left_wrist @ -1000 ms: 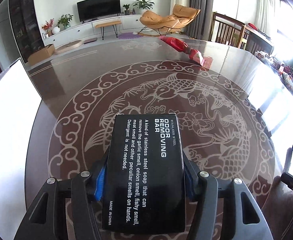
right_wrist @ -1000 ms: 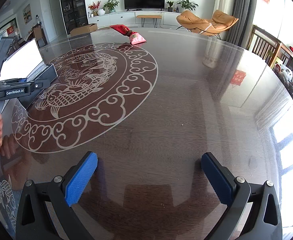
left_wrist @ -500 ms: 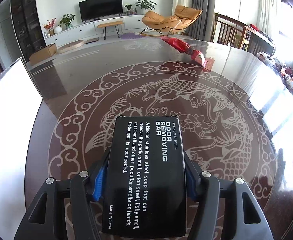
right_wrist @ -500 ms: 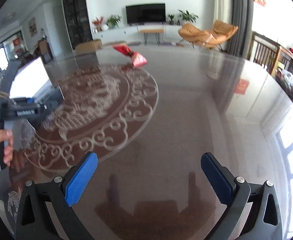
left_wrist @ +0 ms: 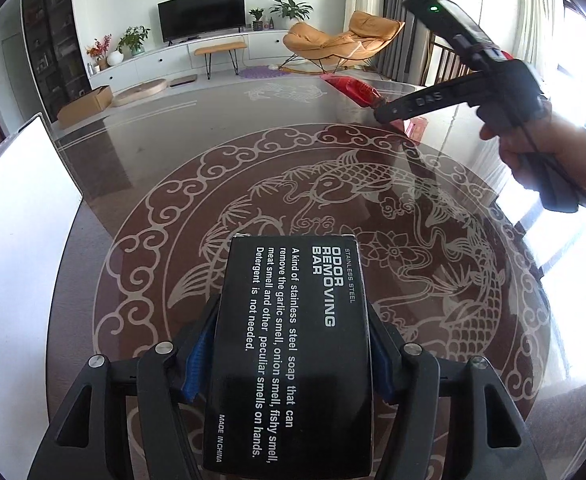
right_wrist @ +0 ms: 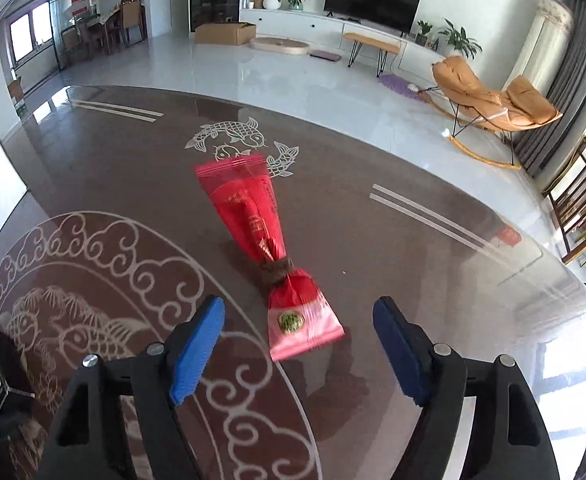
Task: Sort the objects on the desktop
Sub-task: 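Grasp the red tied snack bag with the right tool while the left tool holds the box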
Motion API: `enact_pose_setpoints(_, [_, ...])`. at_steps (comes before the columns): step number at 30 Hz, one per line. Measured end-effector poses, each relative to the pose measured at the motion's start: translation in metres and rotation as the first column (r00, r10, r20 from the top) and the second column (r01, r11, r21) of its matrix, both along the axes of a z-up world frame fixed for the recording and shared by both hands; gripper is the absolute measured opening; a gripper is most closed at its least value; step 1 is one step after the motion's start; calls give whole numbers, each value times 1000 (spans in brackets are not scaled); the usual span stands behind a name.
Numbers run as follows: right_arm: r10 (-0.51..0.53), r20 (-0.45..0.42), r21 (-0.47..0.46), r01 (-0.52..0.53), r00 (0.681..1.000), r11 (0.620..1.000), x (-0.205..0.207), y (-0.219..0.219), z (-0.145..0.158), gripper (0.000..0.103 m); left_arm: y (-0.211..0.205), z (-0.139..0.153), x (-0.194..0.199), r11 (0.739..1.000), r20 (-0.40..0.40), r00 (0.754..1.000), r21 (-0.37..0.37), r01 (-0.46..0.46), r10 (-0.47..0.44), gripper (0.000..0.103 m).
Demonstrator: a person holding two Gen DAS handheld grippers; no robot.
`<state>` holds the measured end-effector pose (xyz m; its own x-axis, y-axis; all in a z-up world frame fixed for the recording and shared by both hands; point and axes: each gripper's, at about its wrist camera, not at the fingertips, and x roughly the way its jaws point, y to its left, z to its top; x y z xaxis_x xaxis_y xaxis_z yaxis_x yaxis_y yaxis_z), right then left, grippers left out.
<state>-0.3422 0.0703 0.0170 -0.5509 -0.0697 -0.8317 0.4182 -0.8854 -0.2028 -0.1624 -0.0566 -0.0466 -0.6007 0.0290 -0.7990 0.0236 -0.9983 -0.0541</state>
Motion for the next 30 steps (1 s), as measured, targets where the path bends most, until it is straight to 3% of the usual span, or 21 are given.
enact_pose_setpoints(2, [13,8,40,-14,1000,999,-9,-13,-10,67,0,0,0,1000,0,1000,0,1,-1,62])
enact_pose_setpoints(5, [5,22,-2,-5,1000,1000,-14,-16,-10,25,1,-1,1,1000,-1,1000,5,1,-1,62])
enact_pose_setpoints(11, [-19,31,-74,21,999,997,36,-5,-7,25,1,0,2,1000,-2,1000,11,0,0,62])
enact_pose_setpoints(15, [-2,25,-89,4,1000,996,131,7,-9,26,8,0,16,1000,2,1000,2,-15,15,62])
enact_pose_setpoints(20, [36,-36,-90,-39,999,995,271,24,-18,26,35,0,65,1000,1,1000,3,-18,18,62])
enact_pose_setpoints(23, [-15,-56,-143,6,998,990,326,34,-18,26,52,0,93,1000,0,1000,0,-18,18,62])
enact_pose_setpoints(25, [-52,-62,-161,42,997,986,342,38,-17,27,55,0,99,1000,1,1000,-1,-30,30,62])
enact_pose_setpoints(26, [-69,-57,-165,58,996,984,343,40,-19,28,54,0,98,999,3,999,2,-38,38,64])
enact_pose_setpoints(27, [-86,-52,-169,76,995,983,342,43,-20,36,52,0,98,999,4,999,2,-41,41,66])
enact_pose_setpoints(30, [-110,-54,-150,101,992,984,338,46,-23,53,51,-6,95,999,43,998,-7,-49,49,102])
